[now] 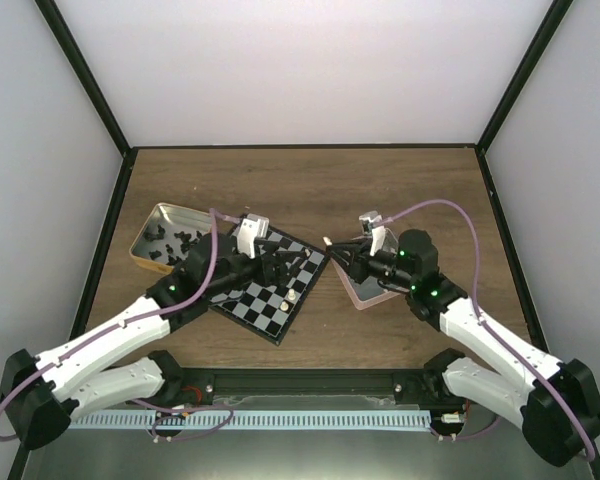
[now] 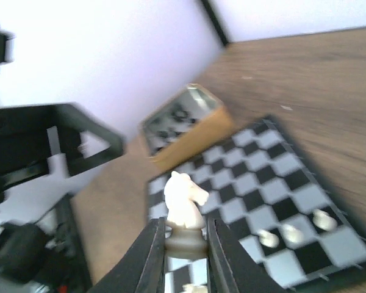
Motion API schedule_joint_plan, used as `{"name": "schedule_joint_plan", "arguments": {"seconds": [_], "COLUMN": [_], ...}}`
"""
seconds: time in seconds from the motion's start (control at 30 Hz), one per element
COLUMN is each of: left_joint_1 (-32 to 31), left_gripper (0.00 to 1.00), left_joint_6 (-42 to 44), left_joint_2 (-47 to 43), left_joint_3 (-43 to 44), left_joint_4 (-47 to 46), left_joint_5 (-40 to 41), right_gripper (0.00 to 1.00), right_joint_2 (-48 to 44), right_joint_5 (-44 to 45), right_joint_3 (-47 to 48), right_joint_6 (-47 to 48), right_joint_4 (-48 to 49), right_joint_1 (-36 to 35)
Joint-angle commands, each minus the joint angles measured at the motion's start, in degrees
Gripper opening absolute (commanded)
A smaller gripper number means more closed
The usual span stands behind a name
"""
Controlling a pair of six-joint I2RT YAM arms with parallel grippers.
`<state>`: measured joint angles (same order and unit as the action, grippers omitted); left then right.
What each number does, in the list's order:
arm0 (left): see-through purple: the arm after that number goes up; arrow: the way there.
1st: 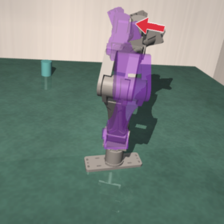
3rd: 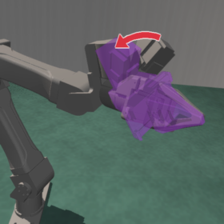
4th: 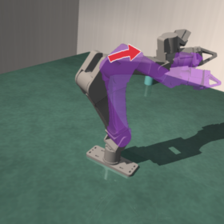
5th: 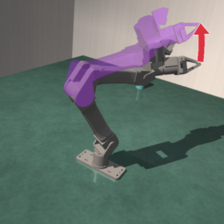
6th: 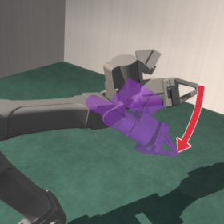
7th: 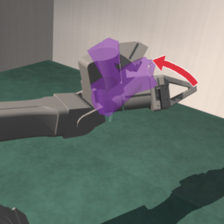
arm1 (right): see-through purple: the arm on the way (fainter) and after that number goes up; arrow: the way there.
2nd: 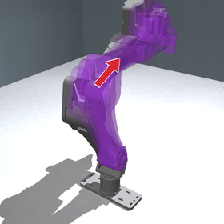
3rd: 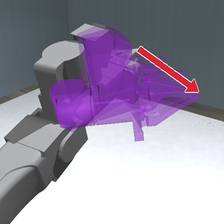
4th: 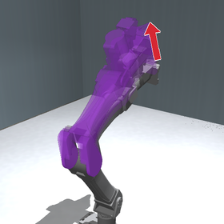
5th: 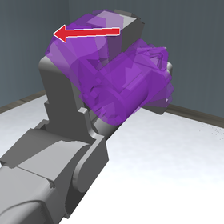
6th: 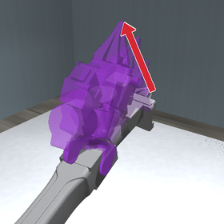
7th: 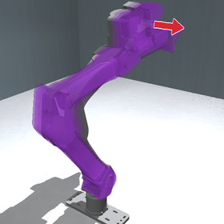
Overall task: Set up the chess pieces on the board
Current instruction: Pick up the chess piece from the storage box, then place the chess piece on the chessboard.
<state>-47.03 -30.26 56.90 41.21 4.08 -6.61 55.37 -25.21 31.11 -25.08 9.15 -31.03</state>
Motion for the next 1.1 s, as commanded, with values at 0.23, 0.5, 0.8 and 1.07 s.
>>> {"name": "schedule_joint_plan", "arguments": {"seconds": [0.23,0.5,0.8,1.07], "left_joint_1": [-0.1,0.1,0.1,0.7], "left_gripper": [0.78,0.44,0.33,0.19], "left_joint_6": [-11.9,-16.8,-21.0,-22.6], "left_joint_2": [0.4,2.7,5.2,8.4], "left_joint_3": [1.7,1.2,2.3,4.4], "left_joint_4": [-11.4,-16.1,-14.3,-10.0], "left_joint_5": [-19.8,-25.0,-27.7,-28.2], "right_gripper": [0.11,0.11,0.11,0.11], "right_joint_2": [-2.6,-2.0,-1.0,0.3], "right_joint_5": [-29.8,-33.0,-29.4,-26.9], "right_joint_3": [0.1,1.6,2.4,3.3], "right_joint_6": [1.5,5.2,7.8,8.4], "right_joint_4": [13.2,9.3,6.0,4.8], "right_joint_1": [-0.6,-0.7,-0.7,-0.7]}}
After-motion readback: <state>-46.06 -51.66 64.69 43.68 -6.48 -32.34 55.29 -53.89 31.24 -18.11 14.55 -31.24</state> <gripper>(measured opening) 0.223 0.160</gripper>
